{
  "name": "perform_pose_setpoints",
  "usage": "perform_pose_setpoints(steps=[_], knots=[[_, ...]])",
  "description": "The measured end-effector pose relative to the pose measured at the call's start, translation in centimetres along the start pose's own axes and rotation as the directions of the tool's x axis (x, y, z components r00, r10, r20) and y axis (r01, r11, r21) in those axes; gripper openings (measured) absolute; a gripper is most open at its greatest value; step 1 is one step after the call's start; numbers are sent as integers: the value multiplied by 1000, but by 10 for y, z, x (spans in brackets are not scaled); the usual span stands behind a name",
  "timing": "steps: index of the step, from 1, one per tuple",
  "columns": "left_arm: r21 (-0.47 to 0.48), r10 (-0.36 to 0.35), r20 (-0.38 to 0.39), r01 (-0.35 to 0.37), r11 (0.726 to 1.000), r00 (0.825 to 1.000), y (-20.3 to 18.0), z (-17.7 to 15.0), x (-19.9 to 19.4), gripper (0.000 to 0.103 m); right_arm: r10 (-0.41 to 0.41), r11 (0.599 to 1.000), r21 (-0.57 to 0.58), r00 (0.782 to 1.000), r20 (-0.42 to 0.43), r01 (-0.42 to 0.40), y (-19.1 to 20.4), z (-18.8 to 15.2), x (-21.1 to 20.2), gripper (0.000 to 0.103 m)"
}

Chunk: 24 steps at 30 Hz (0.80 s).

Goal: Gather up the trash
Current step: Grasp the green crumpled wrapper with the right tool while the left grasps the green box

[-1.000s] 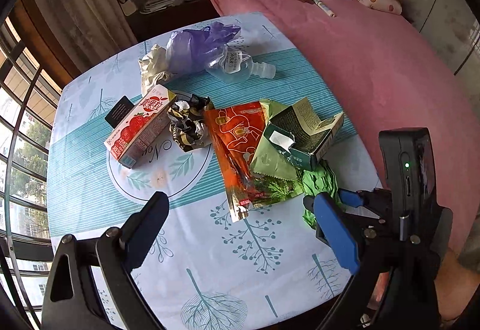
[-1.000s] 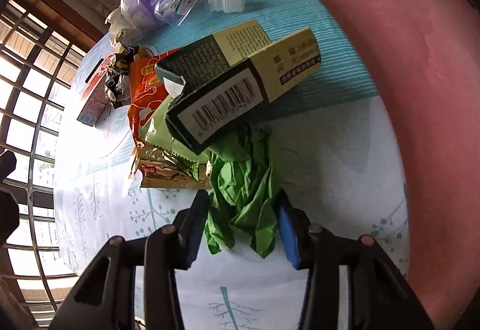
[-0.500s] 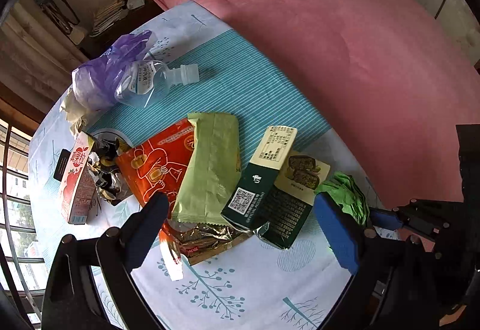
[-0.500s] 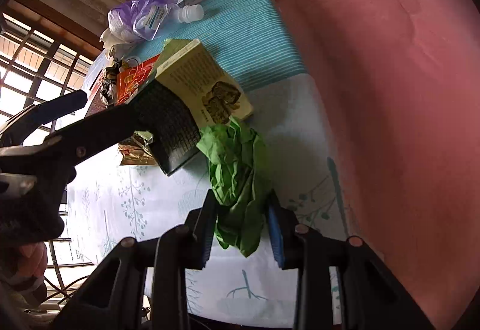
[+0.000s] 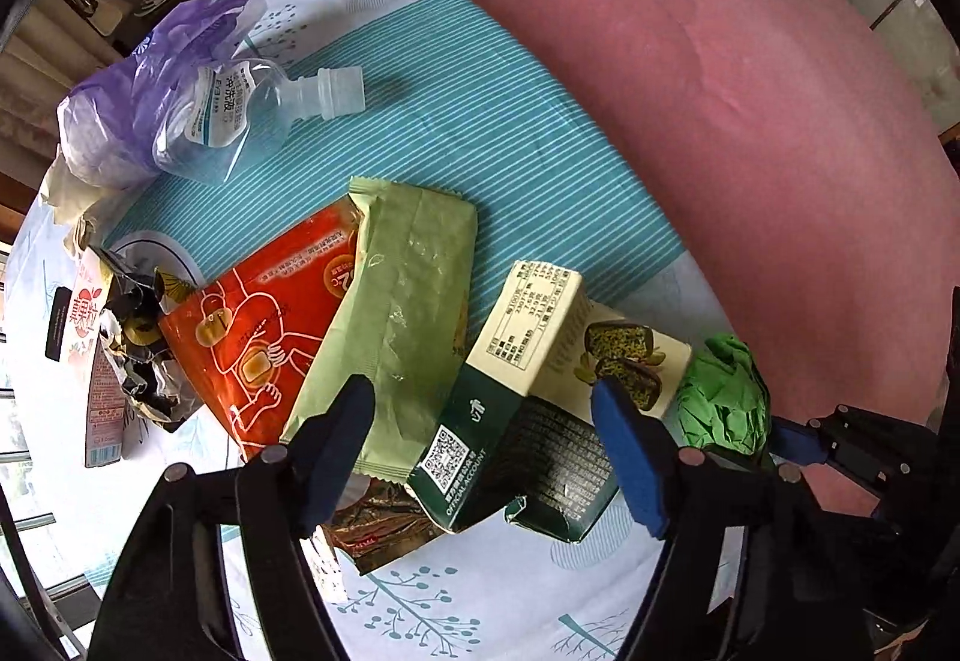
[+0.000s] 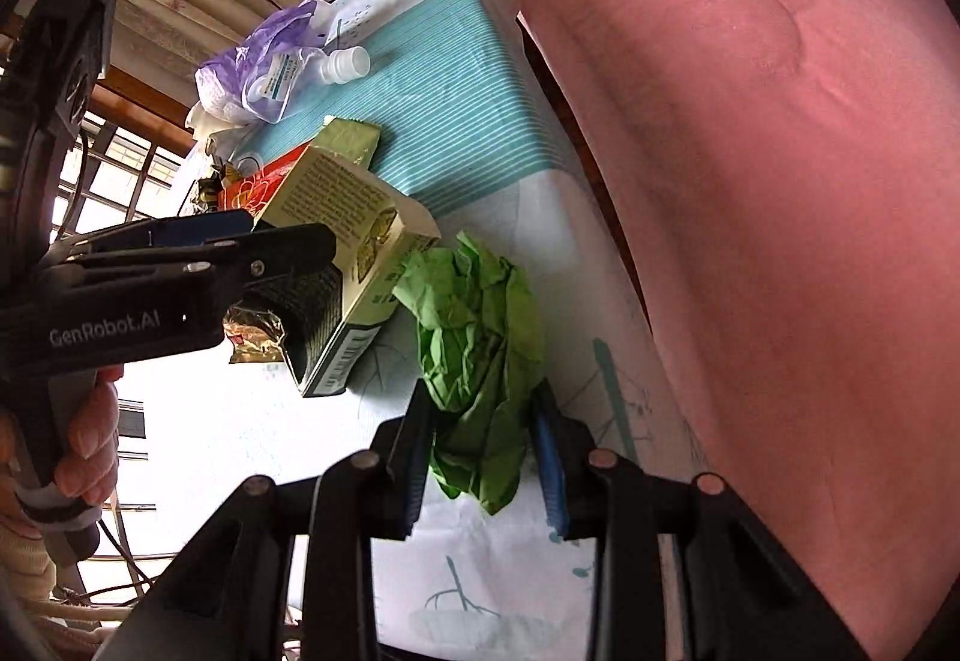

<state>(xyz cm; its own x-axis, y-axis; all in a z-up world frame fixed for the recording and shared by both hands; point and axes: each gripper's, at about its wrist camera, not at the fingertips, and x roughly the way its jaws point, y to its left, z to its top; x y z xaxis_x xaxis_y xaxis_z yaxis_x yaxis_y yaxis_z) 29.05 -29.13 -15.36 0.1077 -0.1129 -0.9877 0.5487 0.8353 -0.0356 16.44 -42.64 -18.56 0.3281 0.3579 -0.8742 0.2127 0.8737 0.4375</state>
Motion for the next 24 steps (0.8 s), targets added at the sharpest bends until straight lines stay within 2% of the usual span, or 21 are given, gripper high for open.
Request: perform_pose_setpoints(steps=[3, 8, 9, 11, 12, 13, 18, 24], knots=[[3, -42, -47, 43, 999, 998, 4, 1, 9, 70, 8, 1000, -2, 1000, 1, -8, 0, 0, 0, 31], [6, -68, -64, 69, 998, 996, 3, 6, 20, 70, 14, 1000, -5, 1000, 3, -14, 0, 0, 1, 31], [0, -85, -66, 85, 996, 994, 3, 7, 21, 66, 15, 1000, -5, 1000, 3, -15, 0, 0, 1, 31], [-12, -130, -74, 129, 992, 989, 2, 8, 20, 47, 14, 1000, -3, 1000, 5, -14, 1, 0, 1, 31], [-19, -145, -82, 144, 989, 986, 2, 8, 20, 31, 13, 1000, -3, 1000, 5, -13, 1, 0, 1, 31], [-26, -153, -86, 151, 988, 984, 1, 7, 20, 26, 12, 1000, -2, 1000, 6, -12, 1, 0, 1, 30], [-43, -92, -22, 91, 995, 996, -1, -16, 3, 23, 9, 1000, -5, 1000, 10, -9, 8, -3, -1, 29], [-44, -38, 91, 43, 998, 995, 0, -64, -37, 23, 9, 1000, -29, 999, 34, -8, 31, -21, -11, 29]])
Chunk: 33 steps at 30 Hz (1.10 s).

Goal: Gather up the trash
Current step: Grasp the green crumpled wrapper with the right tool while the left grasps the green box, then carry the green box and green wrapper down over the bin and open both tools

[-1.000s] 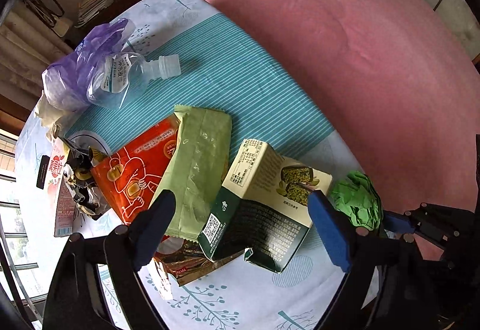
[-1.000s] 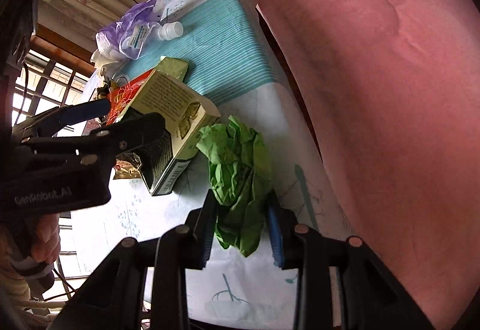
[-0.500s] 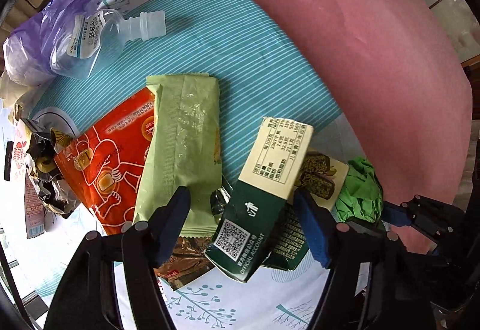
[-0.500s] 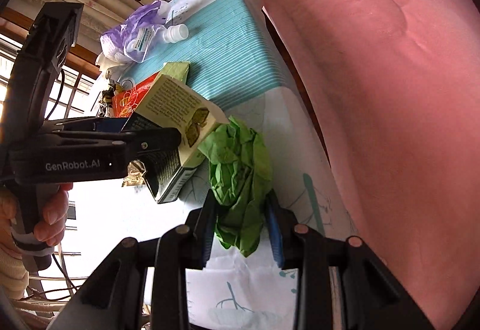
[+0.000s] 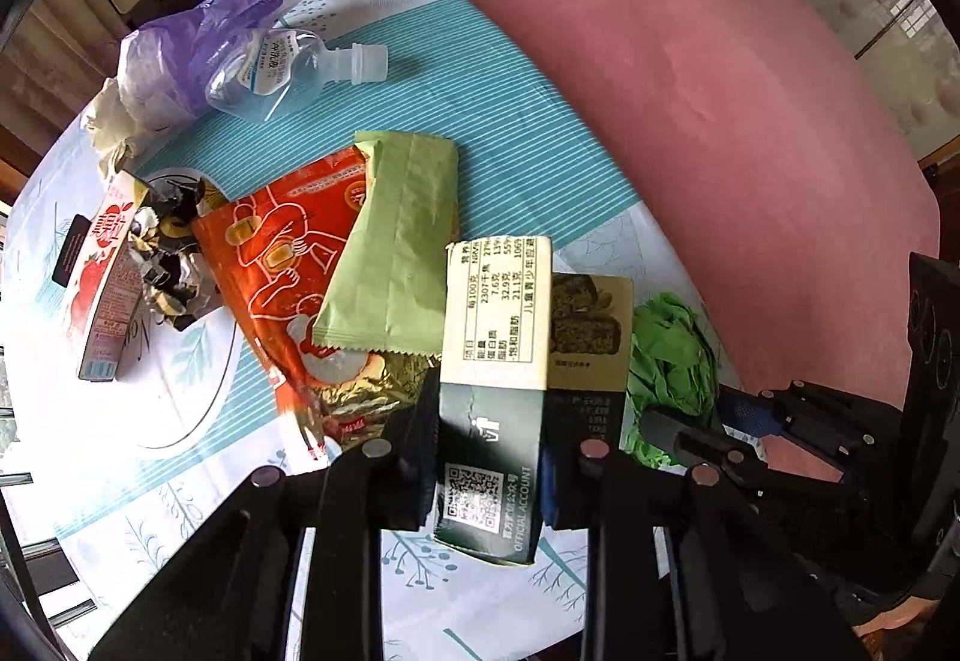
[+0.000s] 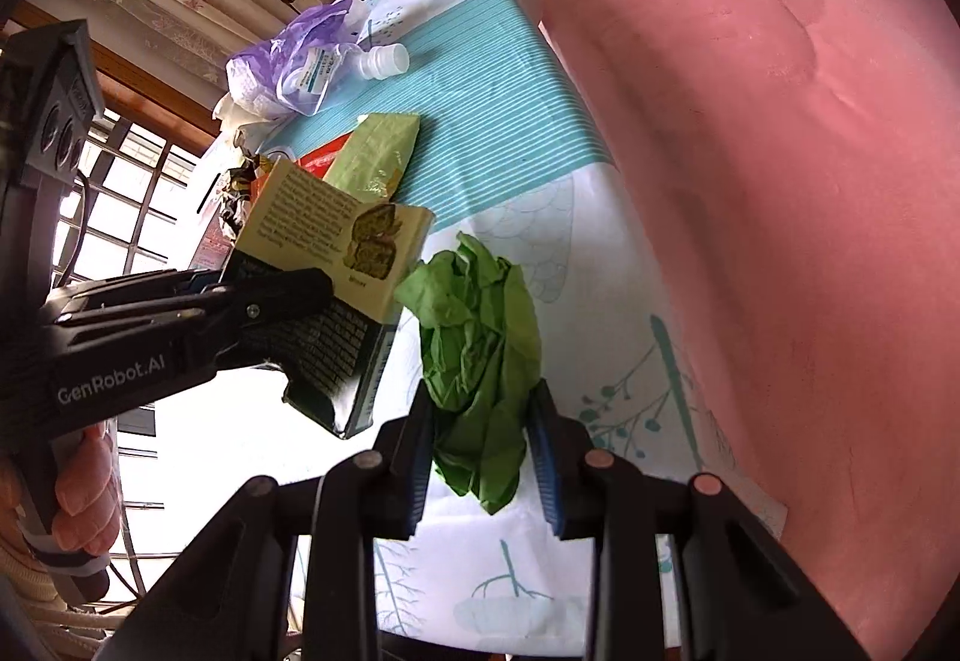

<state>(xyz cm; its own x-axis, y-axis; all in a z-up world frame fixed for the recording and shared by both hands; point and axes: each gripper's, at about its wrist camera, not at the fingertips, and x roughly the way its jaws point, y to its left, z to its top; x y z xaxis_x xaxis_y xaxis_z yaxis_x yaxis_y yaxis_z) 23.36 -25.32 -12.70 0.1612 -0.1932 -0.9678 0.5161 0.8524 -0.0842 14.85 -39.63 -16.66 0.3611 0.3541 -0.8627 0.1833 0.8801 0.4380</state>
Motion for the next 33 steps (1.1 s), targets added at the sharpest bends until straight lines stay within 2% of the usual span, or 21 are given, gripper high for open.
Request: perform_pose_setpoints(steps=[5, 8, 13, 17, 21, 27, 33], knots=[[2, 10, 70, -10, 1000, 997, 6, -49, -40, 23, -11, 1000, -22, 999, 33, 11, 32, -24, -15, 29], [5, 8, 111, -9, 1000, 994, 27, -78, -71, 23, -20, 999, -29, 998, 62, 21, 59, -44, -26, 29], [17, 7, 185, -11, 1000, 983, 53, -143, -108, 24, -45, 998, -40, 991, 122, 51, 107, -88, -45, 29], [24, -3, 217, -3, 1000, 976, 71, -185, -120, 24, -74, 996, -31, 987, 143, 80, 140, -130, -49, 29], [14, -20, 197, 17, 1000, 980, 86, -223, -116, 24, -92, 995, -16, 987, 131, 95, 161, -170, -40, 29], [-24, -20, 149, 24, 999, 989, 95, -273, -92, 24, -115, 993, -38, 993, 16, 115, 170, -213, -9, 29], [-104, -28, 90, 37, 994, 996, 84, -319, -39, 24, -158, 976, -163, 985, -63, 146, 159, -241, 35, 29]])
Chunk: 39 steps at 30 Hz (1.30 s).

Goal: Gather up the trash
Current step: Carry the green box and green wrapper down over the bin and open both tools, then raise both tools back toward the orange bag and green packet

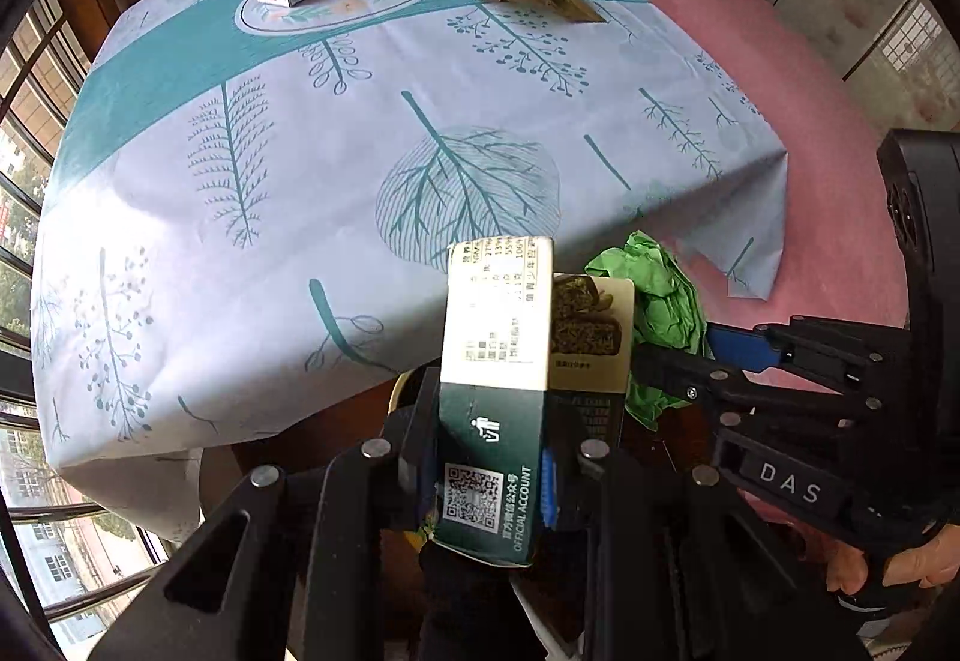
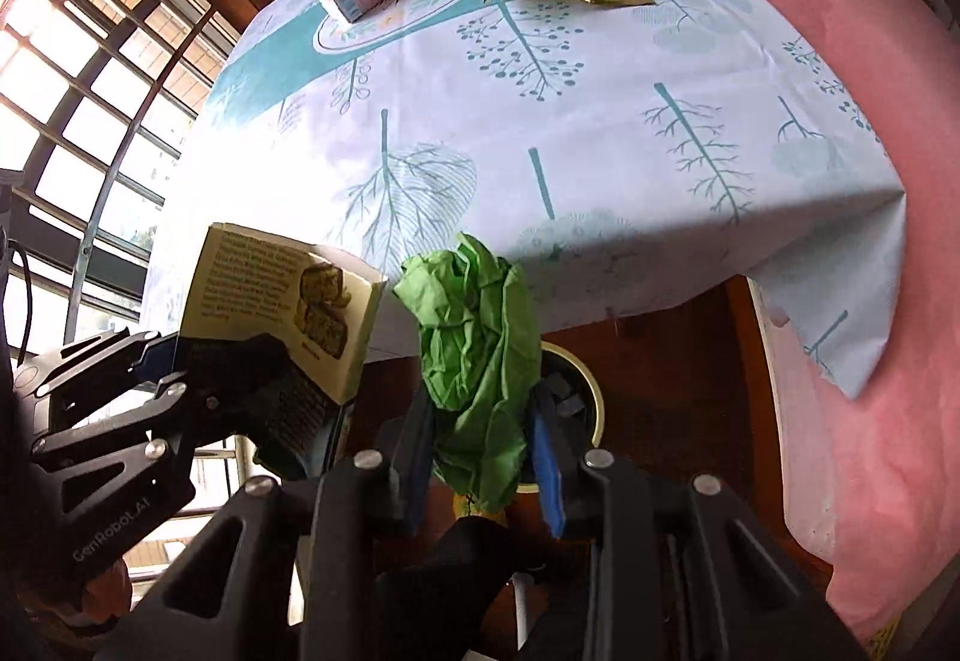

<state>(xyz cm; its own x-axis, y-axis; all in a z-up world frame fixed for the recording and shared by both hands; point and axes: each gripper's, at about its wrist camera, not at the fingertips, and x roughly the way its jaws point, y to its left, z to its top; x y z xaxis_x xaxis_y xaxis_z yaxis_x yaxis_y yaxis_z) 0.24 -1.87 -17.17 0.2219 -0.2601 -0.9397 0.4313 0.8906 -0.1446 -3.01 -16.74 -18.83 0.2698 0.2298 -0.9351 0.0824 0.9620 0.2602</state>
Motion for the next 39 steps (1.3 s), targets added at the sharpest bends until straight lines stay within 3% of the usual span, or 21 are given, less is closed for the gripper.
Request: perform_pose_setpoints(steps=[9, 15, 17, 19, 22, 25, 27, 34, 39], knots=[[-189, 58, -98, -76, 979, 993, 14, -64, 127, 24, 5, 993, -118, 985, -170, -25, -28, -56, 132, 29], [-193, 98, -111, -119, 974, 989, 19, -85, 202, 25, -12, 993, -114, 973, -229, -14, -55, -75, 221, 32], [-205, 105, -103, -125, 971, 989, 22, -90, 219, 28, -8, 996, -94, 972, -233, -15, -61, -78, 242, 33], [-220, 105, -95, -124, 968, 990, 26, -93, 231, 48, 2, 996, -82, 973, -232, -22, -64, -80, 256, 34], [-230, 118, -84, -134, 964, 989, 29, -97, 240, 77, 12, 996, -77, 971, -241, -32, -67, -80, 274, 40], [-237, 124, -86, -141, 961, 989, 35, -97, 243, 91, 8, 996, -89, 971, -238, -30, -66, -77, 281, 53], [-241, 133, -82, -149, 959, 988, 36, -96, 240, 92, -2, 995, -94, 975, -221, -19, -66, -77, 280, 60], [-231, 195, -30, -197, 953, 980, 34, -92, 210, 97, -41, 994, -105, 993, -107, 29, -63, -75, 256, 66], [-233, 205, -18, -204, 951, 979, 35, -85, 177, 97, -21, 996, -88, 995, -101, 12, -59, -62, 227, 66]])
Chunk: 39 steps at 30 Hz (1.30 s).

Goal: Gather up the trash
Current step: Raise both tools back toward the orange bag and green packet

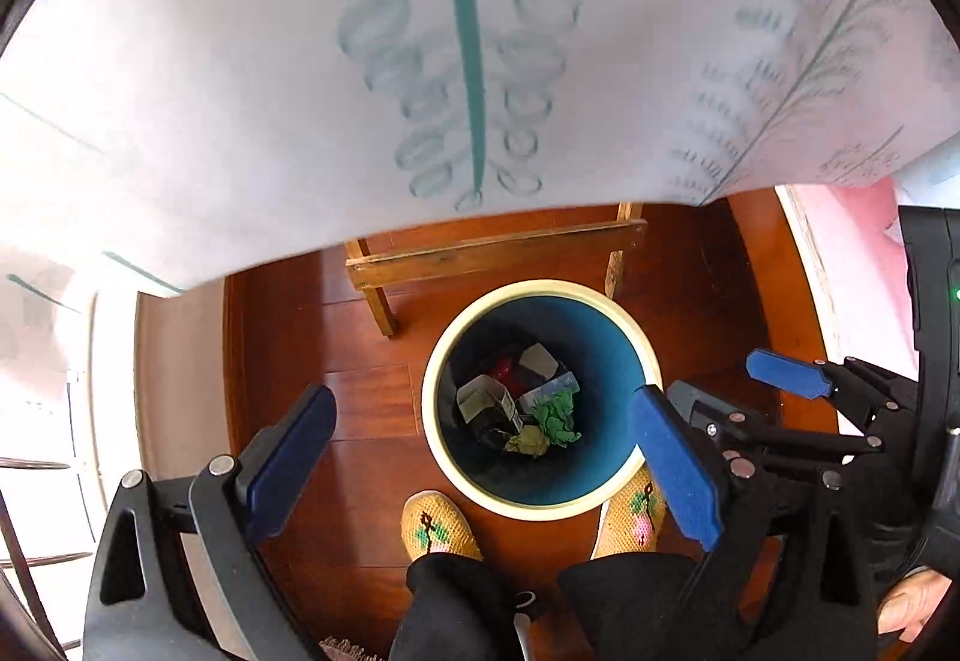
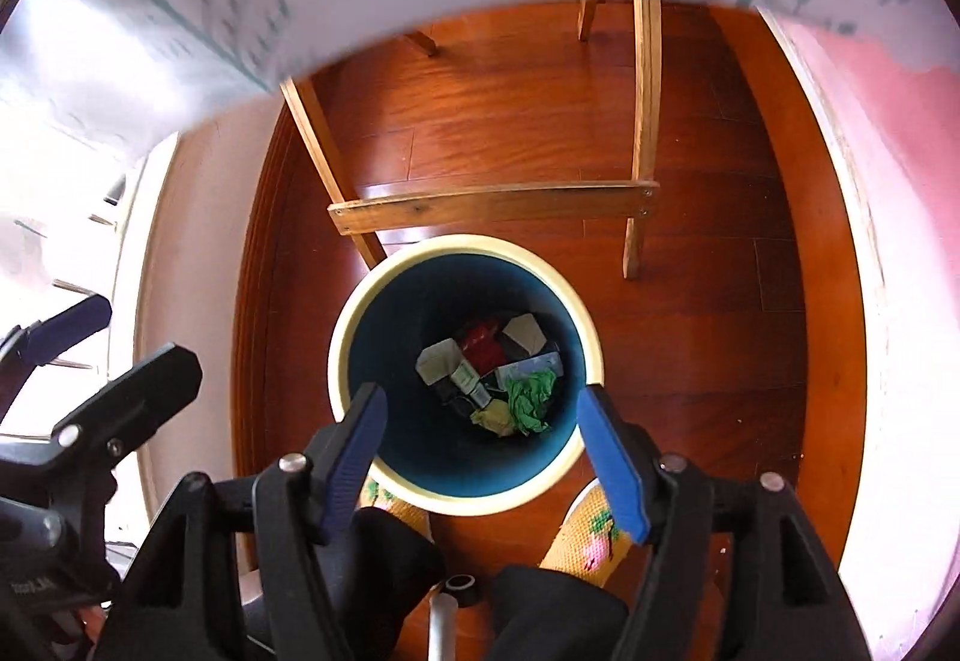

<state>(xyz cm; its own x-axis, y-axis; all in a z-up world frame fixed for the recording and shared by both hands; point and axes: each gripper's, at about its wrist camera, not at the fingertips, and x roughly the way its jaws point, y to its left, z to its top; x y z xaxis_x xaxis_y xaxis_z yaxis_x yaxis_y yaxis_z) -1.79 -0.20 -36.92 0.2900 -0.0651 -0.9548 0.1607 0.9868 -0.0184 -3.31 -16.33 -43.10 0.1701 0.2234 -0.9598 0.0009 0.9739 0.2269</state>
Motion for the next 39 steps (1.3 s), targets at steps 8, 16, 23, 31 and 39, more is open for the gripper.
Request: perform_pose_setpoints(steps=[8, 16, 23, 31, 39], knots=[[31, -12, 42, 10, 999, 999, 1, 26, -82, 97, 13, 1000, -14, 999, 32, -13, 19, 13, -80, 73], [62, -32, 151, 23, 998, 988, 11, 74, -184, 97, 18, 999, -49, 993, 117, -12, 47, 23, -183, 73], [85, -48, 247, 28, 996, 968, 25, 117, -241, 97, 8, 1000, -15, 969, 246, -5, 67, 42, -257, 73], [138, -126, 312, 87, 987, 942, 33, 162, -289, 96, -103, 995, 54, 917, 386, 89, 86, 74, -319, 73], [195, -191, 306, 135, 972, 933, 19, 212, -299, 96, -155, 980, 177, 896, 415, 88, 69, 106, -352, 73]])
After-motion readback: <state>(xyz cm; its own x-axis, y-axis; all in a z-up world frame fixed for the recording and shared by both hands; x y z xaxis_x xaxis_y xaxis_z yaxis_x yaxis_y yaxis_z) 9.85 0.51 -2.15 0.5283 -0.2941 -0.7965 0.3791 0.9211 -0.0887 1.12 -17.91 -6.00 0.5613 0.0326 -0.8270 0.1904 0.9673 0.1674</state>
